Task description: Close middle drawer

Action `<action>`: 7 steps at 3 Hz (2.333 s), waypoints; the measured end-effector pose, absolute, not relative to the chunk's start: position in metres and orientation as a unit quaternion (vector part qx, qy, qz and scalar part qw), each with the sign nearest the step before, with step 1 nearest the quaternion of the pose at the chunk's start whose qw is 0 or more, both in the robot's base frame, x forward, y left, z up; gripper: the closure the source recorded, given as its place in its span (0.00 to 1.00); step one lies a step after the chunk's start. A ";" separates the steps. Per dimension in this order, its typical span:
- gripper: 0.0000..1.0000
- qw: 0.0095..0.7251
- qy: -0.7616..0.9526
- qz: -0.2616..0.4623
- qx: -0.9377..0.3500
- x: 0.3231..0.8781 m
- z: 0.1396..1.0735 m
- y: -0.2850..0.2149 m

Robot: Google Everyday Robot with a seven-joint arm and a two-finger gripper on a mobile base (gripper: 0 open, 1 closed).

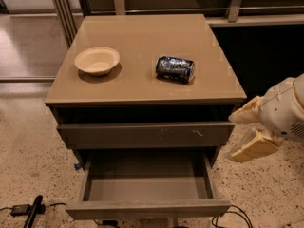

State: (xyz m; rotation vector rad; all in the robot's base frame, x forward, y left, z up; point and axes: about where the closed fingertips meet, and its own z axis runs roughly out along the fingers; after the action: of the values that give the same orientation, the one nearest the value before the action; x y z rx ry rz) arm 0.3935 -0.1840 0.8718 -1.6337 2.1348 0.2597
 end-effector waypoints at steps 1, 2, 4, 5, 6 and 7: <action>0.61 0.249 0.770 0.116 -0.576 0.380 0.826 -0.185; 0.84 0.257 0.770 0.115 -0.573 0.377 0.816 -0.186; 1.00 0.249 0.780 0.125 -0.560 0.374 0.792 -0.181; 1.00 0.242 0.809 0.143 -0.516 0.361 0.714 -0.185; 1.00 0.252 0.816 0.143 -0.500 0.358 0.674 -0.188; 1.00 0.278 0.810 0.117 -0.503 0.367 0.635 -0.192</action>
Offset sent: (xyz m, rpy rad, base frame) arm -0.0132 -0.0009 -0.0433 0.0719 -0.0173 -0.0148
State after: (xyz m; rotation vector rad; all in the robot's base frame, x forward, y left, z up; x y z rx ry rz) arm 0.3667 -0.1922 0.6347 -1.3509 2.1736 0.3134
